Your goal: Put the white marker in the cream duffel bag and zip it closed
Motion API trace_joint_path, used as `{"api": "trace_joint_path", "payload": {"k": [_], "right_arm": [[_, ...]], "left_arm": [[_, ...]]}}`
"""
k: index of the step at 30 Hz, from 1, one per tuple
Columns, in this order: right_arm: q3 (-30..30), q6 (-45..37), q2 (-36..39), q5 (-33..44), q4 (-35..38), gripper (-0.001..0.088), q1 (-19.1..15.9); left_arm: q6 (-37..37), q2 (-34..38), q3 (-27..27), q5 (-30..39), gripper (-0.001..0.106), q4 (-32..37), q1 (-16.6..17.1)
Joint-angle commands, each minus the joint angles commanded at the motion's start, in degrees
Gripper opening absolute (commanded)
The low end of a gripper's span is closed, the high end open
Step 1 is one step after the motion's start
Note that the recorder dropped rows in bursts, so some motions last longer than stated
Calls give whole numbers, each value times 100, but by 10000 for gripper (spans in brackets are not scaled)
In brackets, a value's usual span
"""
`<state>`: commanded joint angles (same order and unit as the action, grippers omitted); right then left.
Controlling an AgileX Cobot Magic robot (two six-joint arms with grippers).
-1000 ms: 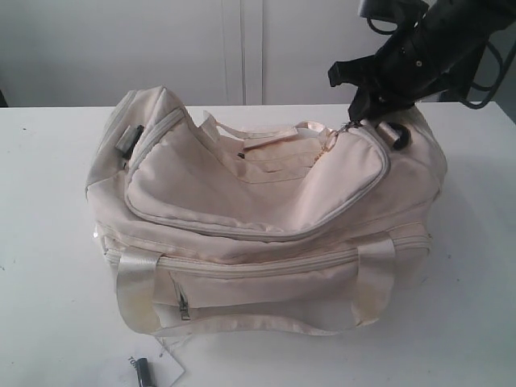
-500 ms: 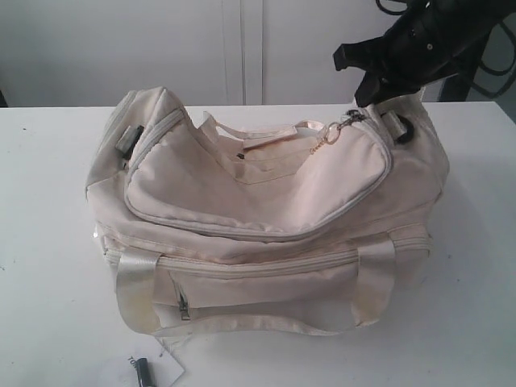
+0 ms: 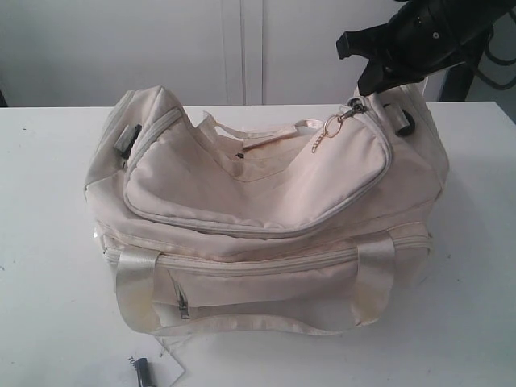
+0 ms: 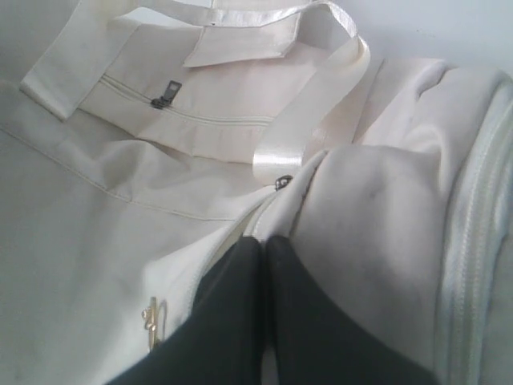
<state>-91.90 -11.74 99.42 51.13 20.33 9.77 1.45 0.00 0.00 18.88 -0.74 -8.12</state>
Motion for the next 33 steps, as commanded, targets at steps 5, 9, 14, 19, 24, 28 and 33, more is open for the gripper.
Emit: {"api": "trace_joint_path", "payload": {"k": [5,9,14,19,24,28,33], "right_arm": [[0,0,0,0,0,0,0],[0,0,0,0,0,0,0],[0,0,0,0,0,0,0],[0,0,0,0,0,0,0],[0,0,0,0,0,0,0],[0,0,0,11,0,0,0],[0,0,0,11,0,0,0]], "left_arm": [[0,0,0,0,0,0,0],[0,0,0,0,0,0,0],[0,0,0,0,0,0,0],[0,0,0,0,0,0,0],[-1,0,0,-147,0,0,0],[-1,0,0,-613,0,0,0],[-1,0,0,-1244,0,0,0]]}}
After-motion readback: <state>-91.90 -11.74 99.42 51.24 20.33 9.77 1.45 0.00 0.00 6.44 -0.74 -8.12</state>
